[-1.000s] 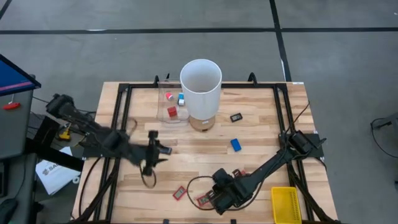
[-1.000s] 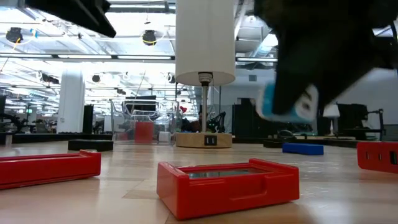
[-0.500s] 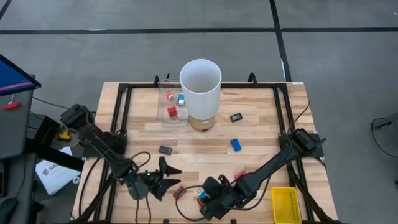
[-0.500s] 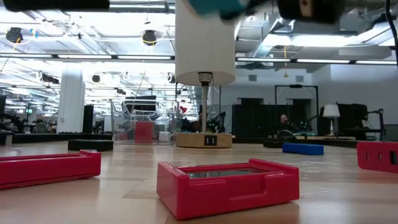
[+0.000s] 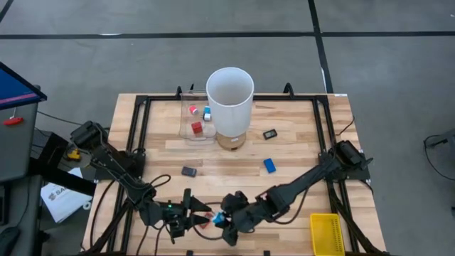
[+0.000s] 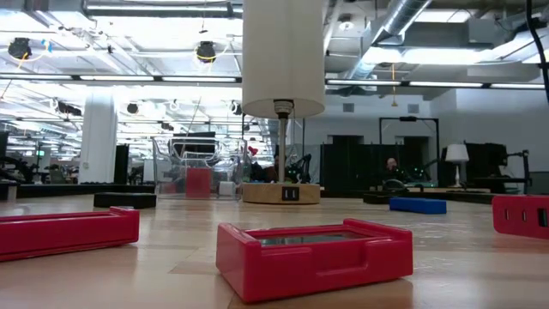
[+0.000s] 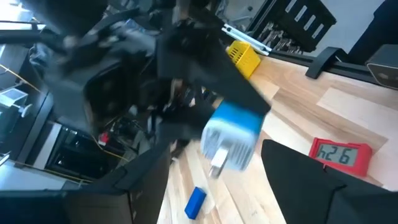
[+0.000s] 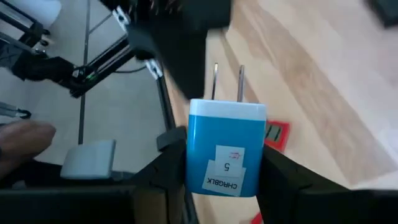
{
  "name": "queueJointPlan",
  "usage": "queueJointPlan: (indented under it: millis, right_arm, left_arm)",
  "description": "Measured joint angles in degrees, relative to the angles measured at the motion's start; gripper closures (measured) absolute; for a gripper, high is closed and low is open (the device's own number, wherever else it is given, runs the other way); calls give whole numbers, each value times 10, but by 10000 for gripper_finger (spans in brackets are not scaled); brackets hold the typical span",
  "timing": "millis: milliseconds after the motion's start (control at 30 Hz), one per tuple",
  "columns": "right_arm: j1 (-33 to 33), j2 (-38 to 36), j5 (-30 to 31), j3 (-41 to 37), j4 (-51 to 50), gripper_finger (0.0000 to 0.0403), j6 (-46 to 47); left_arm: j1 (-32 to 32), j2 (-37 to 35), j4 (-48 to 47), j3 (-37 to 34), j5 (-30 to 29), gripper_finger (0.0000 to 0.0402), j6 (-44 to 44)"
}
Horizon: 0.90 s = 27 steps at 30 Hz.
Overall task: Pick & Place Office items
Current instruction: Put the blue charger adapter into the transparent bin
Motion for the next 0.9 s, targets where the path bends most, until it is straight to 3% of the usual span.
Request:
queueJointPlan:
  millis: [267,900]
  right_arm:
    - [-29,0,-44,0,51,266,-45]
    - [-51,3,-70,0,84,266,-75]
  left_arm:
    - [0,0,-1,0,0,154,1]
    - [10,0,10,0,4,155,14]
